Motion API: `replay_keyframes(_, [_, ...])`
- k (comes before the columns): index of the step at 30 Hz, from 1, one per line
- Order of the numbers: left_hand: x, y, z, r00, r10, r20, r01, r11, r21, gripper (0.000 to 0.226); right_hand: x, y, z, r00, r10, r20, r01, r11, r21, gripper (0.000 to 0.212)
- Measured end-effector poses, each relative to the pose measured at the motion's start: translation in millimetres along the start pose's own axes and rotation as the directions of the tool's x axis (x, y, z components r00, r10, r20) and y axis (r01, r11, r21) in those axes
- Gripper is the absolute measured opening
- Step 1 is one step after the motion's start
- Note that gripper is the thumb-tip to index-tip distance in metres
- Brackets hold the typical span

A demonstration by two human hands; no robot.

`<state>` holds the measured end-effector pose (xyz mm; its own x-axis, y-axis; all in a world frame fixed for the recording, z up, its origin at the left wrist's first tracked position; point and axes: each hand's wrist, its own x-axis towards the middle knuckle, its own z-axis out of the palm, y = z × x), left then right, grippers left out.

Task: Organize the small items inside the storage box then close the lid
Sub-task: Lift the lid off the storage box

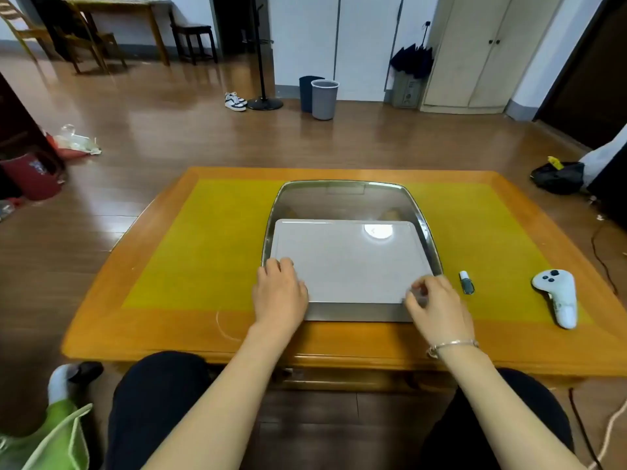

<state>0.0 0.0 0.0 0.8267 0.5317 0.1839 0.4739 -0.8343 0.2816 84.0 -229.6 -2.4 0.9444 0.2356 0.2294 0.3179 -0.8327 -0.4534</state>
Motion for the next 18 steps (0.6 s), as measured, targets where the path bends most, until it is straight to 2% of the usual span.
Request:
replay_keyframes(3, [14.6,-1.4,6.9,0.998,-0.063,0.017,0.061,0.994,0.087,0.043,21.7,2.1,3.7,0.999,-0.012,-0.035,0.006,0.987,-0.158,0.025])
replay_keyframes(6, [26.6,-2.3,15.7,0.992,-0.094,0.089,0.087,0.993,0.074,0.048,37.4,6.0,8.8,1.000,0.023,0.002,-0.021,0.965,-0.261,0.037])
replay_keyframes(9, [32.7,-6.2,22.9,0.991,-0.102,0.080,0.098,0.994,0.055,0.049,48.3,14.6,16.8,0.996,0.082,0.039,-0.064,0.936,-0.347,0.047])
replay_keyframes(13, [36.2,-8.3,25.6,0.994,-0.094,0.049,0.092,0.995,0.049,0.048,54.5,18.9,23.6,0.988,0.150,0.031,-0.134,0.941,-0.311,0.054])
replay_keyframes(18, [41.3,-15.7,24.5,0.991,-0.115,0.071,0.115,0.993,-0.007,0.047,53.0,18.9,30.0,0.982,0.189,-0.011,-0.185,0.949,-0.255,0.045])
